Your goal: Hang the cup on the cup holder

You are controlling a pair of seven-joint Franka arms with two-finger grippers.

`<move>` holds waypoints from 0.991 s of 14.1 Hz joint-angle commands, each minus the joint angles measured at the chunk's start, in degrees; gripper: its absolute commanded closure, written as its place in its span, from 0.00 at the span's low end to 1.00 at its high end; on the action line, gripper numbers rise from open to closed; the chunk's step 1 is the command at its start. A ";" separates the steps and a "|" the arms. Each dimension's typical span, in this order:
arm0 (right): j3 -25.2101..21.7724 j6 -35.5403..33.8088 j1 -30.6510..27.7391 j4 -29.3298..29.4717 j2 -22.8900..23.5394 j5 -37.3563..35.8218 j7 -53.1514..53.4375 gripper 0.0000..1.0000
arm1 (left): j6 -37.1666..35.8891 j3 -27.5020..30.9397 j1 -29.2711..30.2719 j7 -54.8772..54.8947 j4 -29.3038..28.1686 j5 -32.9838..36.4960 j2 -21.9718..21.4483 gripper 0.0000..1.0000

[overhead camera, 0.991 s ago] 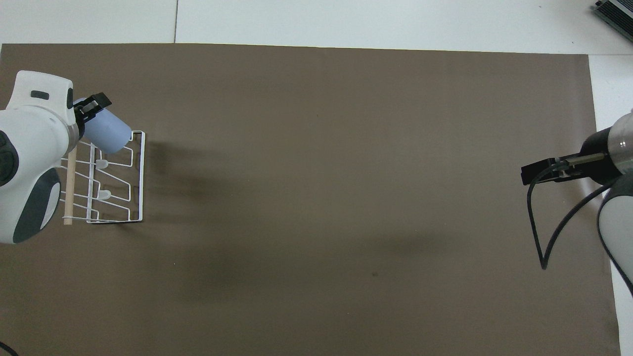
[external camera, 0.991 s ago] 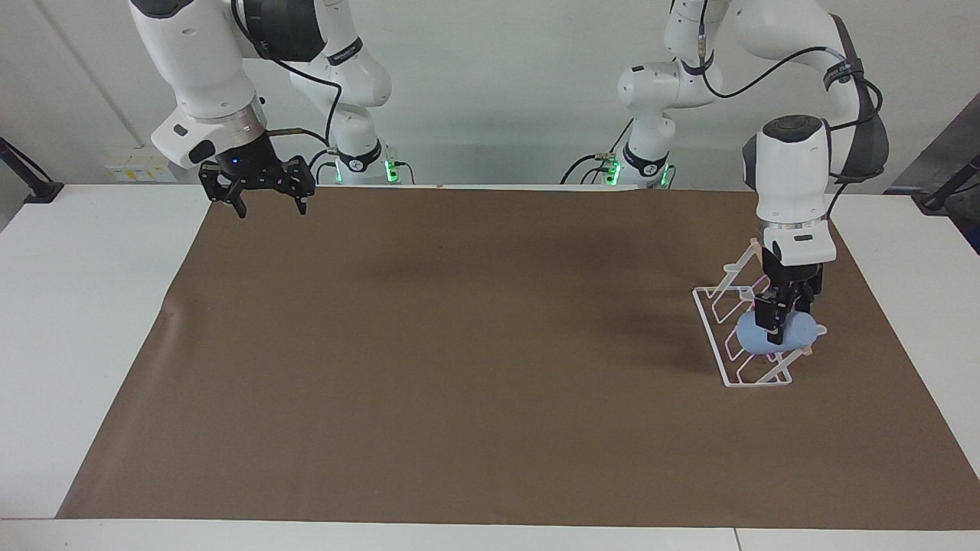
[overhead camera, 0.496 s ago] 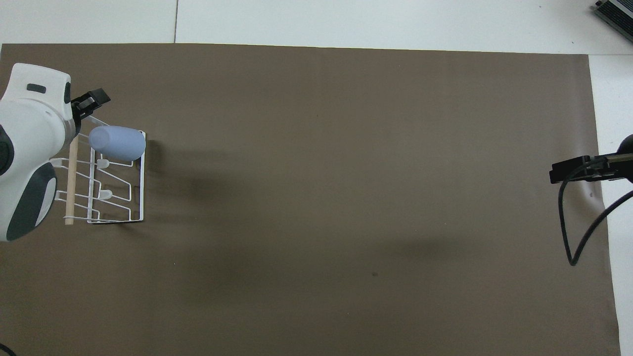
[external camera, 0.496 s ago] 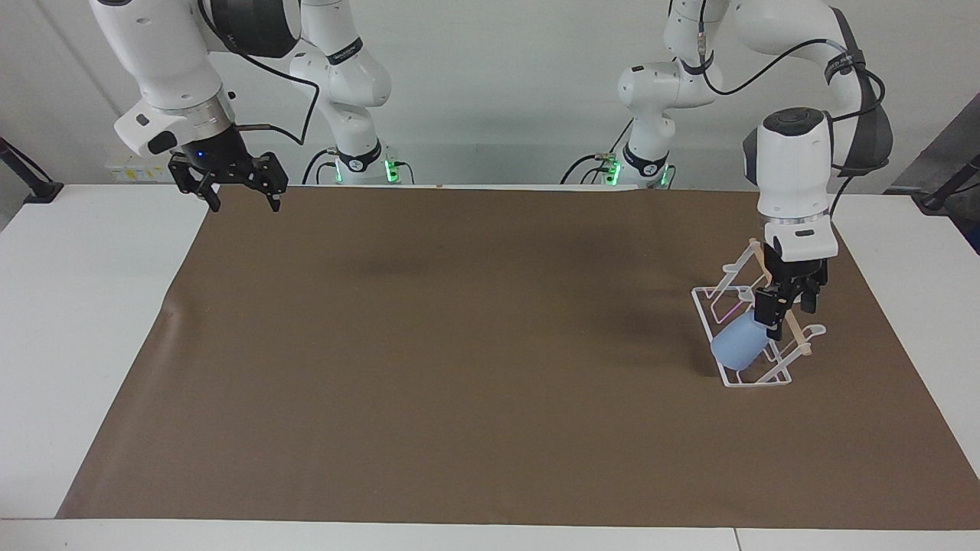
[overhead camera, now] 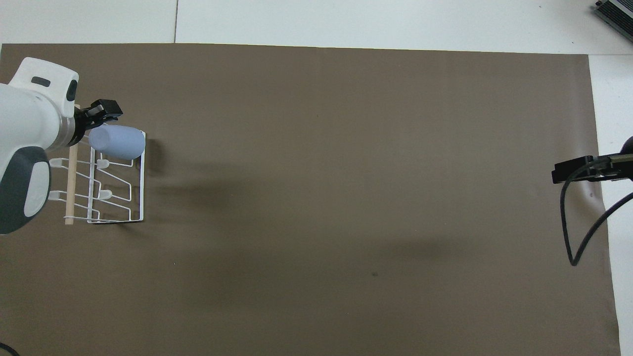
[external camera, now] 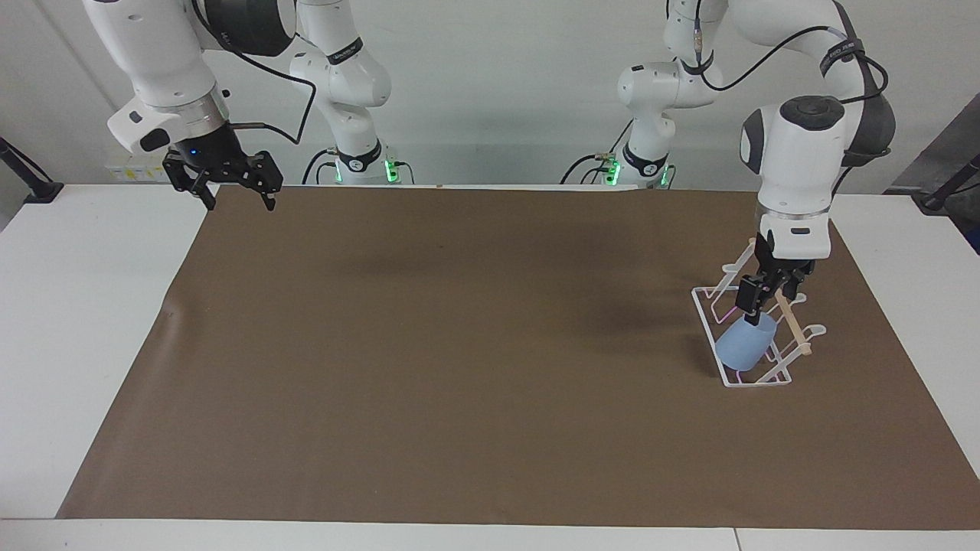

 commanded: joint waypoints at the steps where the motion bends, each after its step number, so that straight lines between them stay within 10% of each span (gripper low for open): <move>1: 0.52 0.59 -0.49 -1.68 -1.52 0.14 0.49 0.00 | -8.76 0.88 0.43 13.53 2.34 -5.74 -3.12 0.00; 14: 0.52 0.59 -0.49 -1.68 -1.52 0.14 0.49 0.00 | -39.98 0.18 0.16 35.87 14.30 -10.06 -7.35 0.00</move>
